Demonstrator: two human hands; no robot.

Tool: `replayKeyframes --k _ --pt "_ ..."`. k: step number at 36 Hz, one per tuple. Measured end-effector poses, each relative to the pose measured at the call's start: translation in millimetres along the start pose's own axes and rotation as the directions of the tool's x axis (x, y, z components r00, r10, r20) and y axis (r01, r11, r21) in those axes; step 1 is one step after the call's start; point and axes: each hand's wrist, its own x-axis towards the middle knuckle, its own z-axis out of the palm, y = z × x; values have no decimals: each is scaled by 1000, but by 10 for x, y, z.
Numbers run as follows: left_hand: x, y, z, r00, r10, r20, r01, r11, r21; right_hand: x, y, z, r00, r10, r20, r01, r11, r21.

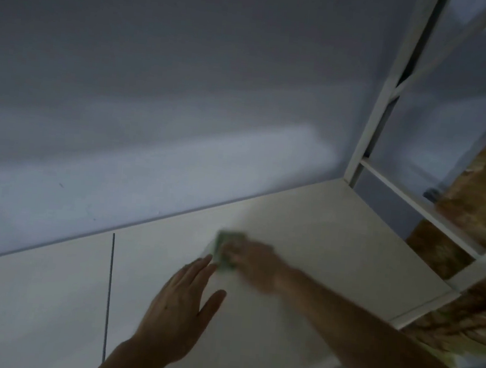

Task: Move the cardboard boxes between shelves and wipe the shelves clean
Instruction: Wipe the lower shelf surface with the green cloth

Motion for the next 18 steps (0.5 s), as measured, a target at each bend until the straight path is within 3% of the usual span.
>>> replayKeyframes --k 2,4,6,13,18 --pt "-1 15 33 999 -5 -52 7 1000 26 292 740 -331 969 139 -206 -153 987 -53" --pt "-21 34 4 999 -31 -28 32 999 23 448 1530 -616 912 377 -160 -390 919 -59" --pt "-76 17 15 999 -31 -42 32 999 19 357 1887 -841 829 490 -268 -533 838 -115" --pt "-247 19 -91 998 -65 22 64 997 37 -504 1623 -743 760 565 -322 -640 736 -218" --pt "-336 73 -197 998 -61 34 60 998 27 -686 1020 -283 834 476 -279 -545 790 -281"
